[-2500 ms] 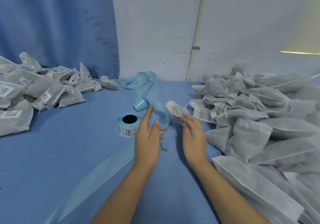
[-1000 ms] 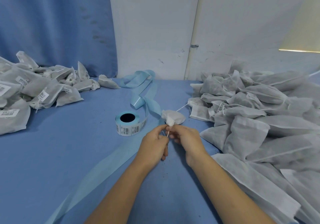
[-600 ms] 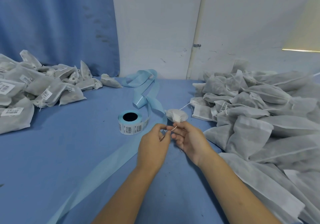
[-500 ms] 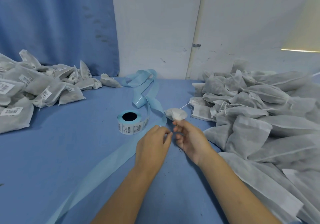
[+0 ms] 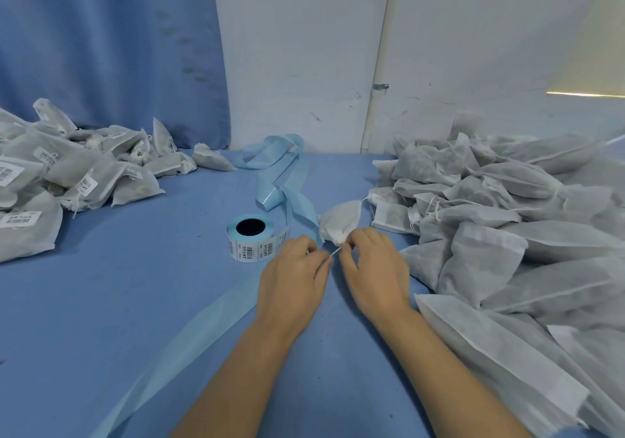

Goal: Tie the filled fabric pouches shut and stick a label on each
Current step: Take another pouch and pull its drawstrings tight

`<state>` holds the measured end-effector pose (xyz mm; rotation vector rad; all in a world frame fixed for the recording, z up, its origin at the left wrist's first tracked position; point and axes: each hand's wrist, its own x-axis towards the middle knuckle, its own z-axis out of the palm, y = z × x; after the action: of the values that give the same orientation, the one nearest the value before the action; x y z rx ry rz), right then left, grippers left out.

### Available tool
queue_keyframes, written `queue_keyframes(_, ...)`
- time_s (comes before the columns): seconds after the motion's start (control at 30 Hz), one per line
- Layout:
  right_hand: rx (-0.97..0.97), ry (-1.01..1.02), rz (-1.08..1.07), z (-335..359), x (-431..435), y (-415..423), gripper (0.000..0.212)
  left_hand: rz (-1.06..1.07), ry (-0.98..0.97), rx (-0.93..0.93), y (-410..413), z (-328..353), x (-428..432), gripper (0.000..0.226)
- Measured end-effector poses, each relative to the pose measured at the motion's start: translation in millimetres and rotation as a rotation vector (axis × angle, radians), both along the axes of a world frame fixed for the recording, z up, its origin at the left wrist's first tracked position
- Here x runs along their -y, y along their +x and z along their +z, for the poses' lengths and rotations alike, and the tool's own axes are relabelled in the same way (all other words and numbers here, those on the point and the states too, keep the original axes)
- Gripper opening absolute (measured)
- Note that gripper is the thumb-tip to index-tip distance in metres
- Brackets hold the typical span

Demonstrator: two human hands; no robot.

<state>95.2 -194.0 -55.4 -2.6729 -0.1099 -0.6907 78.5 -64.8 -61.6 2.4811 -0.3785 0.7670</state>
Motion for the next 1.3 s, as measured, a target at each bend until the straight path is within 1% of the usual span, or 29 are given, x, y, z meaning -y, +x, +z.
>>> queue_keyframes(0.07,0.041,-0.089,0.036,1.6,-2.5,-1.4,0.016,-0.011,0.072,0.092,-1.0,1.5,3.2,0.010)
queue_keyframes(0.13,0.131,-0.126,0.086,3.6,-5.6,-5.8,0.013,-0.043,0.086,0.123,-0.1,1.3,6.6,0.012)
queue_keyframes(0.2,0.224,-0.146,0.098,2.2,-4.7,-7.8,0.024,-0.061,0.039,0.117,2.0,-1.1,7.7,0.012)
queue_keyframes(0.23,0.239,-0.150,0.103,1.1,-4.0,-8.2,0.030,-0.060,0.016,0.108,2.7,-2.8,7.3,0.010)
queue_keyframes(0.3,0.241,-0.134,0.117,0.1,-3.7,-7.7,0.037,-0.064,-0.046,0.056,2.9,-4.9,6.2,0.008)
queue_keyframes(0.37,0.243,-0.114,0.126,-1.6,-3.8,-6.3,0.041,-0.085,-0.081,0.021,3.1,-6.9,5.1,0.013)
queue_keyframes(0.47,0.253,-0.105,0.140,-2.7,-5.0,-5.3,0.042,-0.072,-0.044,0.062,1.9,-5.1,4.9,0.014)
queue_keyframes(0.53,0.258,-0.097,0.142,-2.3,-5.5,-5.8,0.043,-0.025,-0.020,0.093,1.7,-3.0,6.2,0.005)
queue_keyframes(0.57,0.260,-0.095,0.142,-2.3,-5.2,-6.2,0.043,-0.011,-0.015,0.101,2.0,-2.5,7.1,0.004)
queue_keyframes(0.67,0.273,-0.079,0.148,-3.5,-3.8,-6.5,0.043,-0.064,-0.027,0.010,5.1,-6.8,7.1,0.013)
queue_keyframes(0.73,0.207,0.048,0.156,-5.6,-3.5,-5.6,0.036,-0.085,-0.055,-0.077,6.8,-10.2,4.7,0.022)
queue_keyframes(0.83,0.021,0.411,0.145,-10.6,-1.0,-1.0,0.027,-0.085,-0.102,-0.135,6.2,-11.1,3.0,0.025)
queue_keyframes(0.9,-0.027,0.579,0.144,-11.6,0.4,0.5,0.025,-0.086,-0.108,-0.220,5.8,-10.7,2.4,0.024)
queue_keyframes(1.0,-0.003,0.698,0.129,-10.5,0.6,1.0,0.023,-0.062,-0.101,-0.305,6.9,-10.1,1.5,0.024)
queue_keyframes(1.17,0.008,0.829,0.118,-12.4,-0.2,2.5,0.018,-0.050,-0.102,-0.315,5.9,-8.6,3.5,0.025)
queue_keyframes(1.23,-0.009,0.923,0.134,-12.2,-0.3,3.0,0.014,-0.046,-0.156,-0.308,5.9,-8.9,2.6,0.024)
queue_keyframes(1.3,-0.047,1.004,0.157,-11.0,0.1,3.6,0.010,-0.056,-0.257,-0.304,5.9,-9.0,1.4,0.023)
